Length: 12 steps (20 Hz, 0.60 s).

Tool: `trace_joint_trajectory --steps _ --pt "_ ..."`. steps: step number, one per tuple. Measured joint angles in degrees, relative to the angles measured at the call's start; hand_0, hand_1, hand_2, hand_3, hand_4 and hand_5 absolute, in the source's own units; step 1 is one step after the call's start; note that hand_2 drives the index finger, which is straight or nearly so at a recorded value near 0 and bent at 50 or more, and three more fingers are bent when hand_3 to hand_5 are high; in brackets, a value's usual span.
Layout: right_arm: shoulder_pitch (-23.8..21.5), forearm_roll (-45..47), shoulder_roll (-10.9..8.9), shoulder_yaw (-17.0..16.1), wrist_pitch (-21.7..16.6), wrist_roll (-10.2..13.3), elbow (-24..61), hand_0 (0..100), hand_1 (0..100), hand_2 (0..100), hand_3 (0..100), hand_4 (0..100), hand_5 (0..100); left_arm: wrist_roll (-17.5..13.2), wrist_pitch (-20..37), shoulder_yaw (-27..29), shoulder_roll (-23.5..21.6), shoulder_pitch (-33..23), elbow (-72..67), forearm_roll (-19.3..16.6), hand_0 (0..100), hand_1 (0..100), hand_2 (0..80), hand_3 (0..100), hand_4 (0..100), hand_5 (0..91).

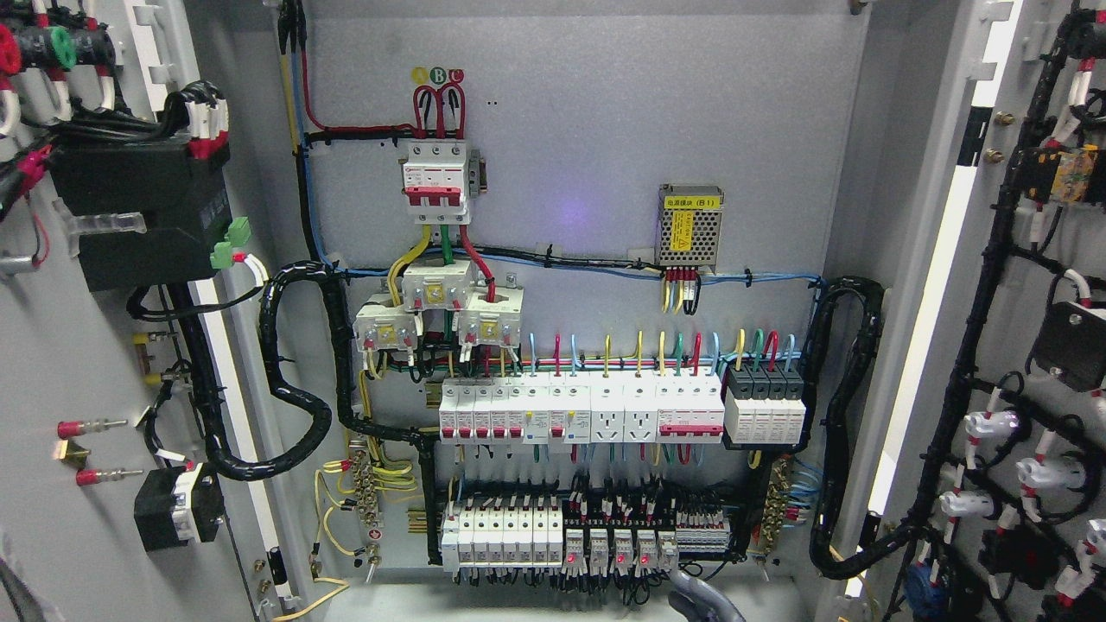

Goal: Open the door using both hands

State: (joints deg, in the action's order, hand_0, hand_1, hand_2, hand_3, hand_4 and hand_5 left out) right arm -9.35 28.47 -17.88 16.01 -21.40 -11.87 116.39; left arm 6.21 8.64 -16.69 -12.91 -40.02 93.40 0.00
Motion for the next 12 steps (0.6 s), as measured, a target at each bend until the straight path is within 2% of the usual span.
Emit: trace_joint_trajectory --steps 5,12 --pt "-2.9 0.0 -3.46 -2.8 -4.2 -0.2 1.1 0 0 0 0 0 0 0.0 0.0 -0.2 -2.2 -1.2 8.4 0.0 0 0 0.0 0 0 0.0" --pt "-6.7 0.0 -6.48 -6.0 -7.4 0.1 2.0 0 0 0 0 0 0 0.1 3.6 -0.4 -4.3 -0.8 16.8 0.0 0 0 0.0 0 0 0.0"
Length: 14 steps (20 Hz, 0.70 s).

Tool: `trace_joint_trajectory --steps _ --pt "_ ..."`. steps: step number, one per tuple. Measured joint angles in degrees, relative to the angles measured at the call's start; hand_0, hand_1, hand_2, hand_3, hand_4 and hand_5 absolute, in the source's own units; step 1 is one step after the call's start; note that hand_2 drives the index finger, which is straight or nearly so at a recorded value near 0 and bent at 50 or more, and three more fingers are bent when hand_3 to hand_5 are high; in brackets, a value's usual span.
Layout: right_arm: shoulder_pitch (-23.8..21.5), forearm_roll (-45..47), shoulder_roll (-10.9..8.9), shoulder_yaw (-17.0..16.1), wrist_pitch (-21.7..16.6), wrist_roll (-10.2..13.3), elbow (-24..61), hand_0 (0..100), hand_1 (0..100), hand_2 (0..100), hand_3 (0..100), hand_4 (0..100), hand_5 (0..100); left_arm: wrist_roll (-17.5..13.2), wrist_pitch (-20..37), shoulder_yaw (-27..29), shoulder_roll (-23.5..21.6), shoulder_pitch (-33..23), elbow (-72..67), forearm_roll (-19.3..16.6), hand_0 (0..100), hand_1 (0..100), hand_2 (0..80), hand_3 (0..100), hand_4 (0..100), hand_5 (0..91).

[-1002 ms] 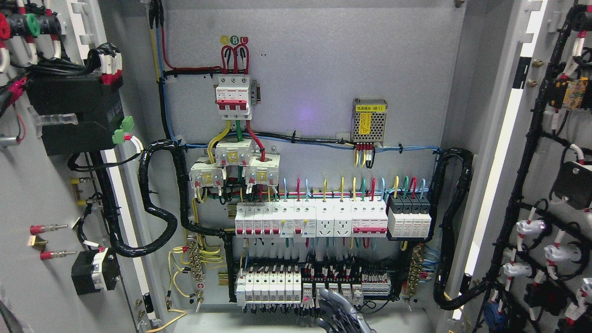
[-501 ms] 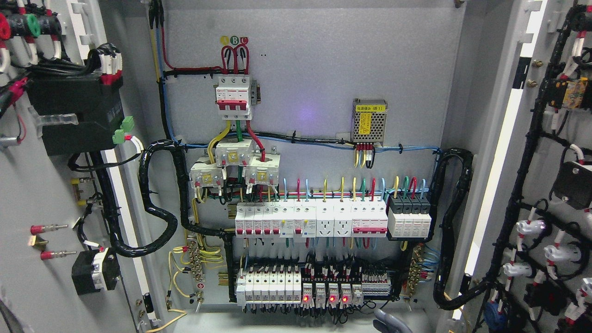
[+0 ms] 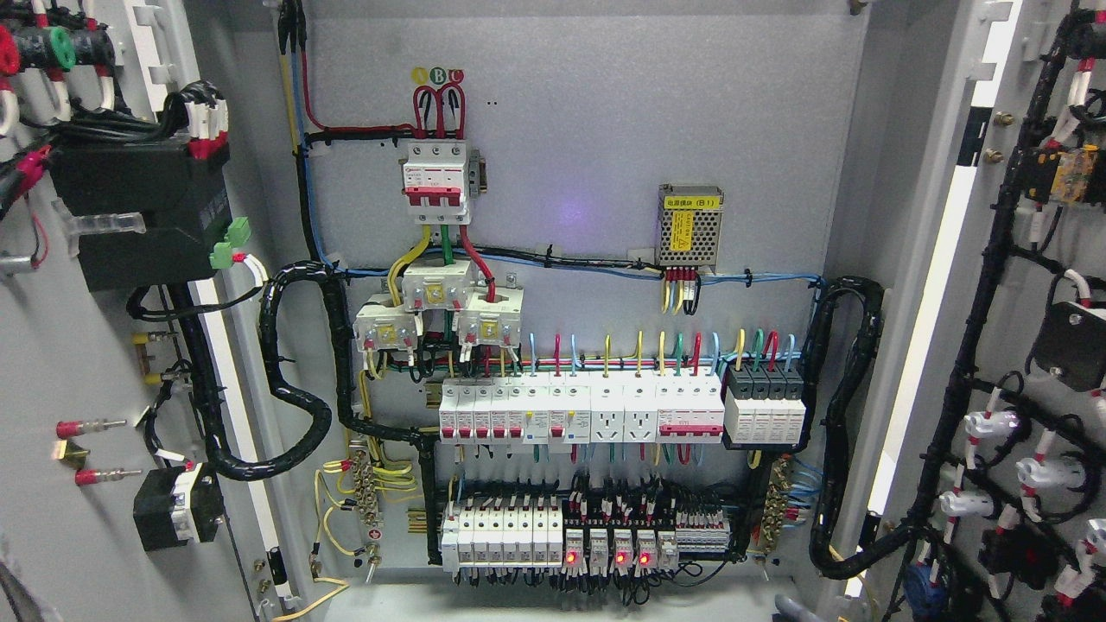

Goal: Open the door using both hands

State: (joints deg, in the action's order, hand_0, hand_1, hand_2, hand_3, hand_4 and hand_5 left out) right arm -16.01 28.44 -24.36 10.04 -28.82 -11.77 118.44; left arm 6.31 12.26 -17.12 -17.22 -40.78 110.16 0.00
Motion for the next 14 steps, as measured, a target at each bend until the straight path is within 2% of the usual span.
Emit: trace_joint_trajectory --steps 6,14 --pt "-2.2 0.2 -1.45 -2.2 -0.9 0.2 0.5 0 0 0 0 0 0 0.1 2.1 -0.3 -1.0 3.2 4.0 0.0 0 0 0.0 0 0 0.0" --pt "-3.0 0.6 -2.55 -4.3 -0.9 0.3 0.8 0 0 0 0 0 0 -0.1 9.0 -0.9 -1.6 7.3 7.1 0.0 0 0 0.0 0 0 0.0"
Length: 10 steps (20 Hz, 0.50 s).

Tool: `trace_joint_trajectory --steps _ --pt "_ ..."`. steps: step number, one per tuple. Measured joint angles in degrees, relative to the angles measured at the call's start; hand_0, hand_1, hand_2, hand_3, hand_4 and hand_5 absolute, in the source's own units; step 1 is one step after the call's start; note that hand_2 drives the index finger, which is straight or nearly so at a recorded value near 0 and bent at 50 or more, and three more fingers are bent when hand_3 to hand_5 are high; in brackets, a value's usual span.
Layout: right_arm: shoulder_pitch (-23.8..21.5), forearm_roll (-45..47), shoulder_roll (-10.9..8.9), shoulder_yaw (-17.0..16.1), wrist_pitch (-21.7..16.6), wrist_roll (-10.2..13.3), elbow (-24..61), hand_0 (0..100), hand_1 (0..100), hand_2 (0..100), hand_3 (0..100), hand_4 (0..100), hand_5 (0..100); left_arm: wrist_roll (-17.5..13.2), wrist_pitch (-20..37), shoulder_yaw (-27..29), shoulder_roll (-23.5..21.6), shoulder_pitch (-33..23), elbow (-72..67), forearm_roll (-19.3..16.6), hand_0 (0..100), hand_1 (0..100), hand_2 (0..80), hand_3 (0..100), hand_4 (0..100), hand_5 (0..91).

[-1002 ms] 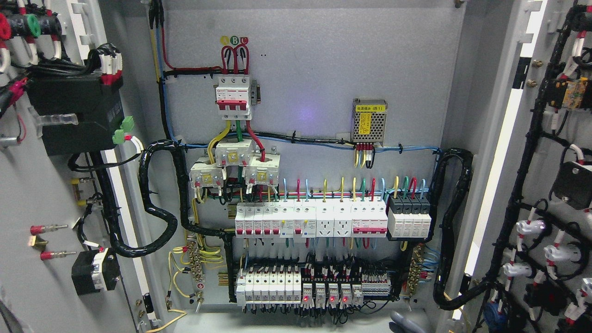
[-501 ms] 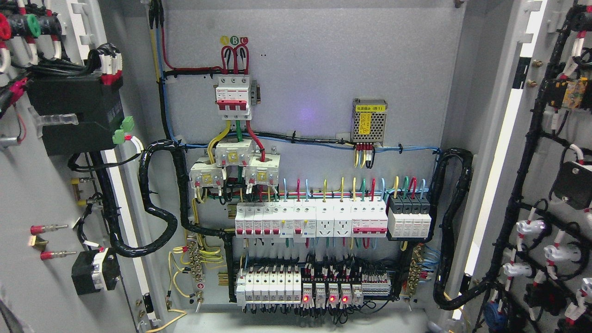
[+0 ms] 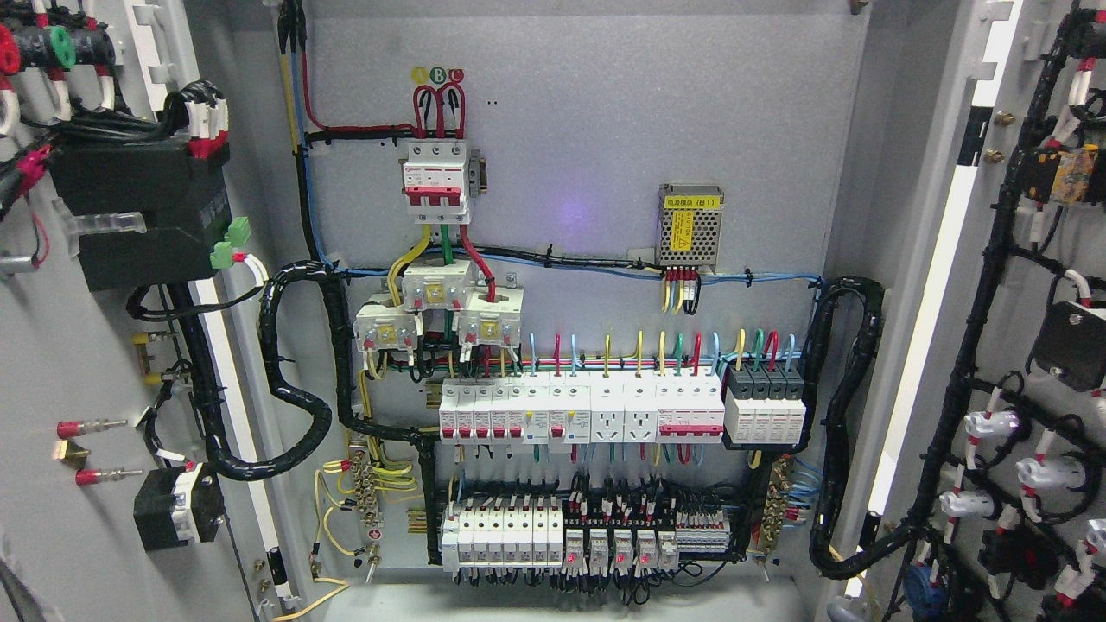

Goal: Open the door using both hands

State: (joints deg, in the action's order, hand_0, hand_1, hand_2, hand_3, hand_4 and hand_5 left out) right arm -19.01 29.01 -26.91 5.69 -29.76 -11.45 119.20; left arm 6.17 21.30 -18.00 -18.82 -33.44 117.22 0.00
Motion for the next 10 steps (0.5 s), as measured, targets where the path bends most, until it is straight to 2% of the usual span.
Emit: trace_joint_trajectory --steps 10 --pt "0.0 0.3 -1.27 -3.1 0.3 0.0 0.2 0 0 0 0 0 0 -0.2 3.0 -0.3 0.9 5.9 1.7 0.0 0 0 0.0 0 0 0.0"
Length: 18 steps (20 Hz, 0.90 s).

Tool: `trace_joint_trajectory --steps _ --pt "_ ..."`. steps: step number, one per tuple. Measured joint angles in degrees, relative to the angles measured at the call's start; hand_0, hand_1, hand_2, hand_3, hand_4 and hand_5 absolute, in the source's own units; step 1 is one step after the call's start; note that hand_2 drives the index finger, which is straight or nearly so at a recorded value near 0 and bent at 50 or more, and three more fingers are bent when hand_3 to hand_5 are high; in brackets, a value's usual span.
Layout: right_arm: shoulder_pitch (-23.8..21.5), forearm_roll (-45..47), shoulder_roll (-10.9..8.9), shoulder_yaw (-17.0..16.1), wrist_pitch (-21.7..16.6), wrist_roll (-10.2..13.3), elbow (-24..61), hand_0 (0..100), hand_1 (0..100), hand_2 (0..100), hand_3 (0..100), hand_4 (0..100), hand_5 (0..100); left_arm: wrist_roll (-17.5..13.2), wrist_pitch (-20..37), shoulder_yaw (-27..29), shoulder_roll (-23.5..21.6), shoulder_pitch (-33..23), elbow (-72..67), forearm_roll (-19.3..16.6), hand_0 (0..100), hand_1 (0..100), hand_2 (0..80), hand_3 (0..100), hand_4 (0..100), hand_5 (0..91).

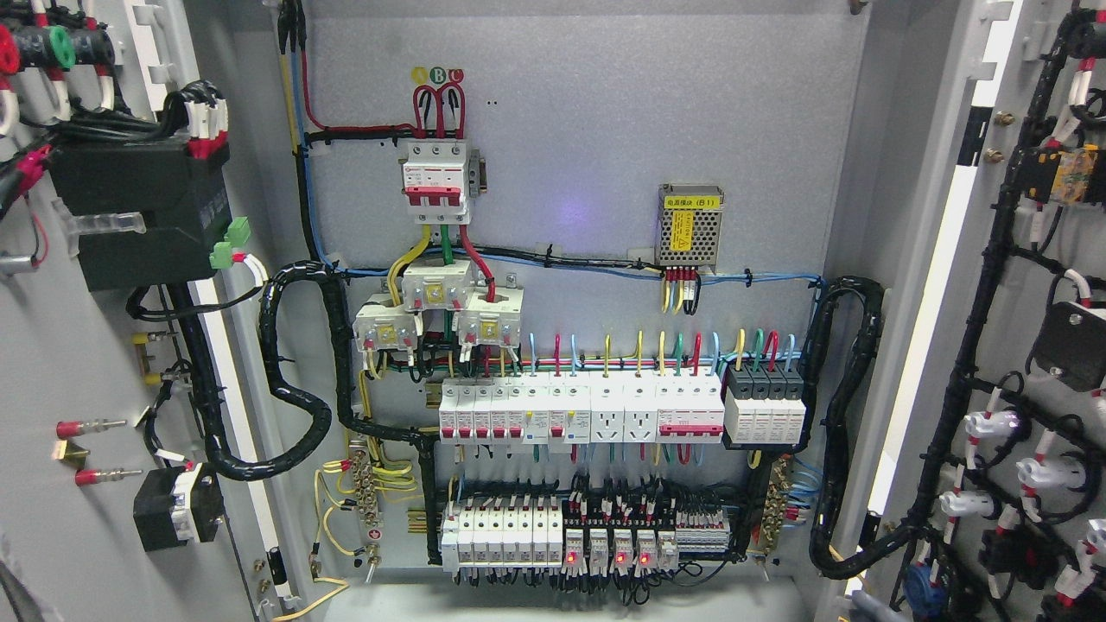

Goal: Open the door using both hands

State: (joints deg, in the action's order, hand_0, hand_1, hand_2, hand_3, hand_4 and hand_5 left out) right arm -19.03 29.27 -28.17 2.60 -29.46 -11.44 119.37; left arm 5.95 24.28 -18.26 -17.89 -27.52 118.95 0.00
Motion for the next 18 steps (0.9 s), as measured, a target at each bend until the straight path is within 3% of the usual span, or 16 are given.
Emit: trace_joint_trajectory --steps 9,18 --pt "-0.1 0.4 -0.89 -1.5 0.1 0.3 0.0 0 0 0 0 0 0 0.2 2.3 1.0 2.3 3.2 0.7 0.2 0 0 0.0 0 0 0.0" --pt "-0.8 3.4 -2.24 -3.2 0.0 -0.4 0.1 0 0 0 0 0 0 0.4 3.1 4.8 3.6 4.7 1.0 5.8 0 0 0.0 0 0 0.0"
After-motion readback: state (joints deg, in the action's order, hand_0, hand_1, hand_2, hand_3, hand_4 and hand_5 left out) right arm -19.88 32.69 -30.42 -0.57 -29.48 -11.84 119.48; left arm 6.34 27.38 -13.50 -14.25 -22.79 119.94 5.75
